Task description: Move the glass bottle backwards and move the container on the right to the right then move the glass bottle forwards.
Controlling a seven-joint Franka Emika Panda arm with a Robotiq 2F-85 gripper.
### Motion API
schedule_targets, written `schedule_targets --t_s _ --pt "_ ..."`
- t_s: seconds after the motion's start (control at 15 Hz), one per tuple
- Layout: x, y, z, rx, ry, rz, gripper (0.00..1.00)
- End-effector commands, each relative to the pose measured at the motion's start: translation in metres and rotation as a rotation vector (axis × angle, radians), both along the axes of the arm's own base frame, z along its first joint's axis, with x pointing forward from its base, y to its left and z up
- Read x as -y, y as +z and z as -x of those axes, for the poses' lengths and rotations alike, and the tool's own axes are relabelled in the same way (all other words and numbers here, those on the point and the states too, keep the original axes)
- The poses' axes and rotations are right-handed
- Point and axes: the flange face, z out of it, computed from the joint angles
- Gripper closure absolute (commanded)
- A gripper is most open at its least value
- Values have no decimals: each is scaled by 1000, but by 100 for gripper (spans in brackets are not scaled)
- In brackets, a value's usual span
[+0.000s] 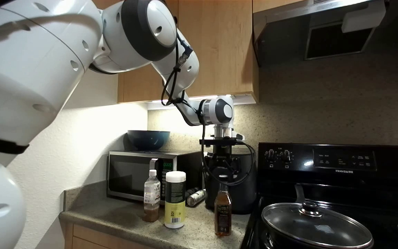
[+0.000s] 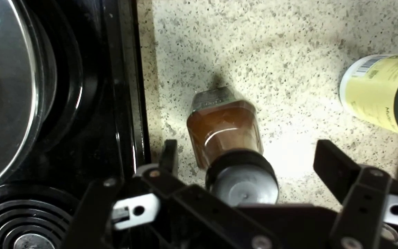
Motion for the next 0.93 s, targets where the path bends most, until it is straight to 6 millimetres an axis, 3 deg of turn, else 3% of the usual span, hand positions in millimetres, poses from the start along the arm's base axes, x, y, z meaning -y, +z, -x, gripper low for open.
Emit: schedule_targets --t_s 0.0,0.13,0.6,0.87 --pt "3 -2 -8 -17 45 -3 27" --pt "3 -5 -10 -24 51 -2 32" --pt "6 0 -11 -4 18 10 78" --pt "3 7 -6 17 -26 24 82"
